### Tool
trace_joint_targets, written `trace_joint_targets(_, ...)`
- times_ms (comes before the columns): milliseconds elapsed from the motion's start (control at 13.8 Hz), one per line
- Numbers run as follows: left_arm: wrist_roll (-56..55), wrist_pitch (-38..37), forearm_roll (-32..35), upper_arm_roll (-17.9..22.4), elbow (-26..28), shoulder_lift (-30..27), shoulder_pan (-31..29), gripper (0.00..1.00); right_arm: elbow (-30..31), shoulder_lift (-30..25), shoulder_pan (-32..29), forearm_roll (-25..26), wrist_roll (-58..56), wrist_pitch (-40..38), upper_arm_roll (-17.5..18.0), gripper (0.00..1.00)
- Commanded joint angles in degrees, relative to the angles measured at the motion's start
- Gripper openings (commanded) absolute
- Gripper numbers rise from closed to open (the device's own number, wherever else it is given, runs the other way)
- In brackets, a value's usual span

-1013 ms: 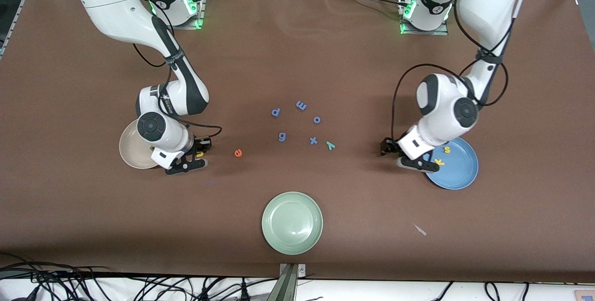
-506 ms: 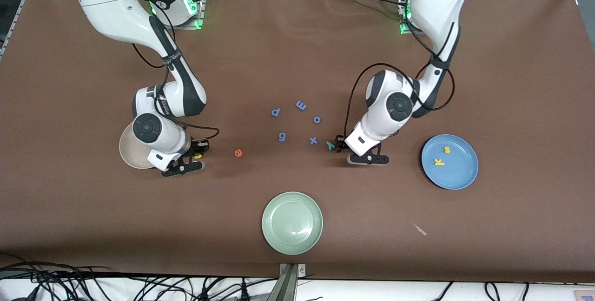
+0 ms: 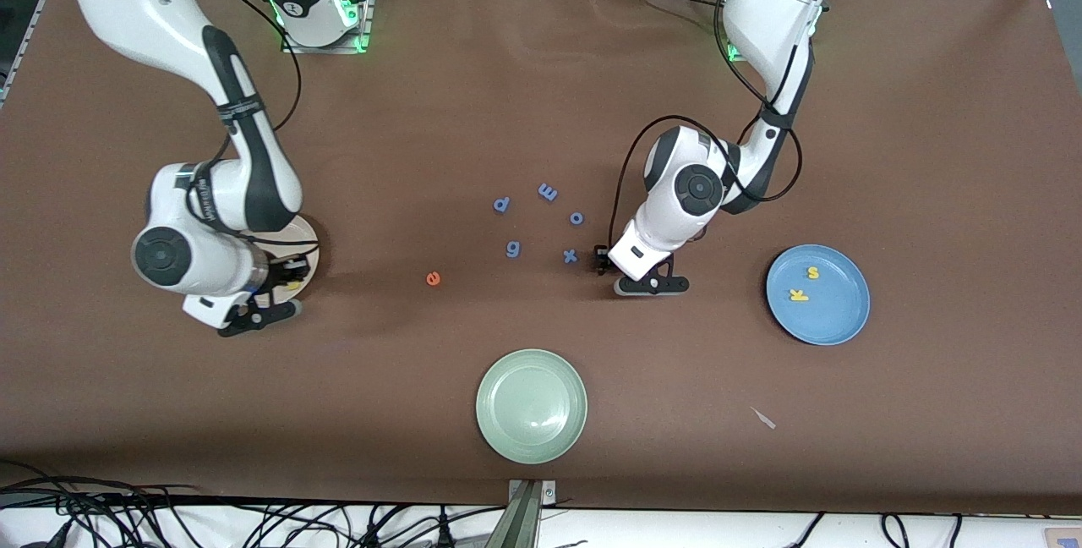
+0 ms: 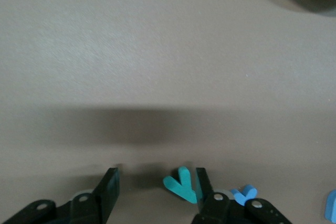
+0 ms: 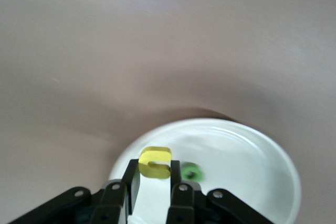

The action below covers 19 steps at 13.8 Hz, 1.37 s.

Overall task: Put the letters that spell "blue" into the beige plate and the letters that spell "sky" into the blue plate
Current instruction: 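Drop the u in the white plate while the left gripper grasps the cyan y, then carry the cyan y to the blue plate while the right gripper grasps the e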

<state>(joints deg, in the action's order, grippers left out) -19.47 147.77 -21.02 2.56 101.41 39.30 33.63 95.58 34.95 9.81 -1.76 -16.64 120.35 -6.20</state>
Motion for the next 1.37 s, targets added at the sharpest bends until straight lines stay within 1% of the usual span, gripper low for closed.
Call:
trace_joint_targets(0,-0.7,0.5,-1.4,1.2,-1.6,1.9,2.2,0.67,0.0,0.8,-3.2,-0.3,-4.4,-0.8,0.3,0.99)
trace_joint_targets(145,-1.8,1.9,-1.3,1.2,-1.5,2.6,2.8,0.67,-0.2,0.7,-2.7,-0.8,-2.1,-0.8,0.5,1.00)
trace_joint_targets(289,-1.8,2.0,-1.3,1.4,-1.5,3.0,3.3,0.67,-0.4,0.6,-2.1,-0.8,2.6,-0.8,1.4,1.00)
trace_joint_targets(506,-1.8,2.0,-1.2,1.7,-1.5,3.4,3.9,0.66,-1.4,0.6,1.0,-0.8,10.3,-0.7,2.7,1.00)
trace_joint_targets(579,-1.8,2.3,-1.1,1.7,-1.5,3.6,4.0,0.59,-1.7,0.6,2.5,-0.9,12.6,-0.7,2.9,1.00)
trace_joint_targets(651,-1.7,2.3,-0.3,1.7,-1.5,3.8,4.1,0.49,-1.7,0.7,3.5,-0.9,14.9,-0.5,3.0,1.00)
trace_joint_targets(724,-1.7,2.3,0.9,1.8,-1.4,3.9,4.2,0.43,-1.8,0.7,4.9,-0.9,17.2,-0.2,3.1,1.00)
trace_joint_targets(796,-1.7,2.3,2.3,1.8,-1.4,4.0,4.2,0.37,-2.0,0.9,6.7,-1.0,19.9,0.1,3.1,1.00)
trace_joint_targets(868,-1.8,2.3,3.2,1.8,-1.4,4.3,4.4,0.34,-2.1,1.1,8.2,-1.1,22.8,0.4,3.1,1.00)
trace_joint_targets(941,-1.7,2.3,3.4,1.9,-1.4,4.3,4.6,0.29,-2.4,1.3,9.8,-2.2,25.7,1.0,3.1,1.00)
trace_joint_targets(1013,-1.7,2.3,3.4,2.2,-1.4,4.3,4.7,0.22,-2.5,1.7,11.3,-3.4,28.3,2.1,3.1,1.00)
trace_joint_targets(1158,-1.4,2.3,3.6,2.8,-1.3,4.2,4.7,0.02,-2.5,2.8,14.2,-4.6,33.1,5.7,3.1,1.00)
trace_joint_targets(1302,-1.4,2.0,5.8,3.9,-1.3,3.2,4.3,0.00,-2.5,4.8,16.8,-4.6,37.4,9.4,3.1,1.00)
